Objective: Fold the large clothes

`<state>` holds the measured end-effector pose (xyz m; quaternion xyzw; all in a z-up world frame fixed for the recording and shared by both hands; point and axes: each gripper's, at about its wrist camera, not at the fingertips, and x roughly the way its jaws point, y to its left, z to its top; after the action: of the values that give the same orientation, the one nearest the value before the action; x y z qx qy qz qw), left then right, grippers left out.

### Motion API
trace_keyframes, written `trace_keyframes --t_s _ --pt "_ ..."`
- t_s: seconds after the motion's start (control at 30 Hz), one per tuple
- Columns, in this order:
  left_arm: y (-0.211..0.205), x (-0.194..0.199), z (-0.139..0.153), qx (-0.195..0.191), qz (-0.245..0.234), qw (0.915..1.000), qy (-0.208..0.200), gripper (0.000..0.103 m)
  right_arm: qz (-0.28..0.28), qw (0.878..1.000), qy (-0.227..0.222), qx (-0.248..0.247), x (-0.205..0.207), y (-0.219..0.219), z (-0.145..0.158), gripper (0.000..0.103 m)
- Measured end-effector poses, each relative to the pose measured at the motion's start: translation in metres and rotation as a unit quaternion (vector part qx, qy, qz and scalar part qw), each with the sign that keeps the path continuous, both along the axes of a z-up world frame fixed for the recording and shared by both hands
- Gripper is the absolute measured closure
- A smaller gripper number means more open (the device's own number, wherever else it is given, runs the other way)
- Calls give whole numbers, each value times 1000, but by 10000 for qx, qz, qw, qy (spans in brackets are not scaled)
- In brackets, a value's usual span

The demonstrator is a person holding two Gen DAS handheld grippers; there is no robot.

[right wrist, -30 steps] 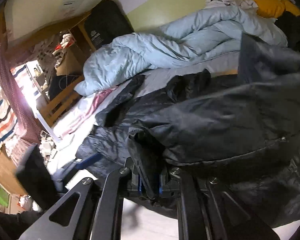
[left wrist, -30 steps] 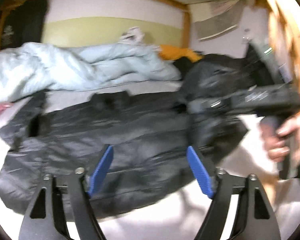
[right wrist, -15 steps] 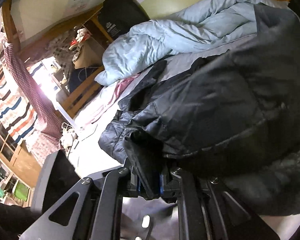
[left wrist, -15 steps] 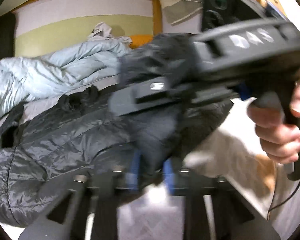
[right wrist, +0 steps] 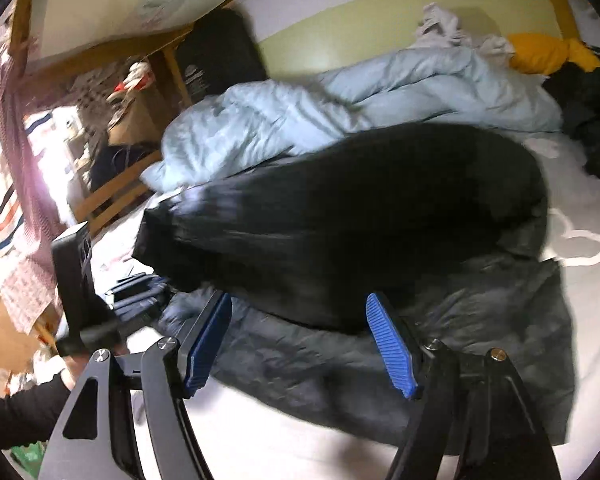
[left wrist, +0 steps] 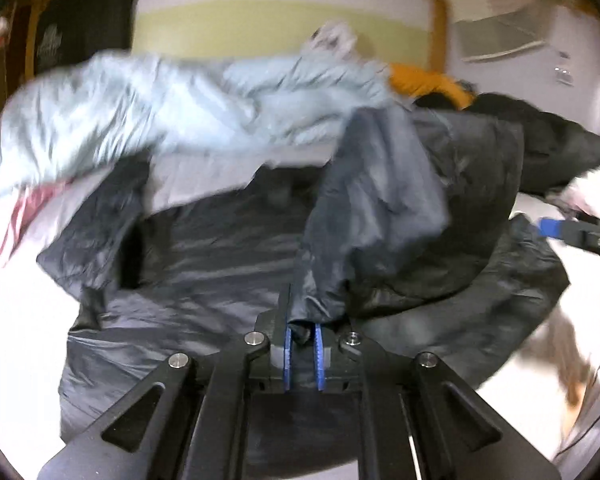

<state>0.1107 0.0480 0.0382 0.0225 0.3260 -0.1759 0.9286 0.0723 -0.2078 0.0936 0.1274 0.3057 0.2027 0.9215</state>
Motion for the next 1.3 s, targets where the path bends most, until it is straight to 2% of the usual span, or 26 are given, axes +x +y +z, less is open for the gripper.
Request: trace_keyframes --t_s 0.1,0.13,0.2,0.27,0.33,0.37,0.47,0.6,0.7,0.8,0.9,0.97,1.1,1.17,1.23,1.3 --pt "24 34 -3 -58 363 9981 498 95 -487 9985 187 -134 15 -26 7 31" --pt "31 46 -5 -95 444 9969 640 95 -762 9956 457 -310 30 -36 8 31" --pt "39 64 -11 -40 554 9952 802 95 -974 9890 904 -653 57 -46 7 31" --pt "40 82 -16 236 680 9941 809 95 -1153 9787 1351 -1031 85 -57 -1 31" --pt "33 95 -22 734 703 9928 631 95 -1232 9690 1753 -1228 110 -70 -16 31" --pt "31 101 -25 885 696 9917 617 95 -1248 9667 1844 -1259 118 -74 -21 32" --pt "31 126 -35 989 845 9885 771 95 -1413 9589 1940 -1511 136 -84 -35 43" --pt "26 146 -45 1572 950 9807 675 91 -1411 9496 2070 -1886 153 -92 -55 60" --pt "33 153 -48 1401 1067 9812 791 89 -1294 9490 2198 -1854 159 -96 -65 61" --pt "41 153 -47 1375 1230 9796 797 88 -1106 9477 2239 -1987 157 -95 -67 61" --pt "51 151 -46 1630 1529 9719 741 88 -950 9449 2282 -2148 151 -94 -64 61" --pt "59 146 -42 1463 1450 9758 733 88 -942 9449 2246 -2186 144 -95 -58 61" --pt "71 123 -21 1159 1291 9842 343 88 -969 9605 1841 -1850 120 -98 -32 61" --pt "78 108 -10 1090 1259 9859 136 84 -1003 9675 1599 -1681 107 -100 -19 60" --pt "87 96 -2 1049 1301 9859 -3 72 -1091 9728 1357 -1524 92 -102 -10 54" --pt "101 86 4 949 1449 9848 -120 61 -1189 9763 1163 -1384 79 -105 -5 53"
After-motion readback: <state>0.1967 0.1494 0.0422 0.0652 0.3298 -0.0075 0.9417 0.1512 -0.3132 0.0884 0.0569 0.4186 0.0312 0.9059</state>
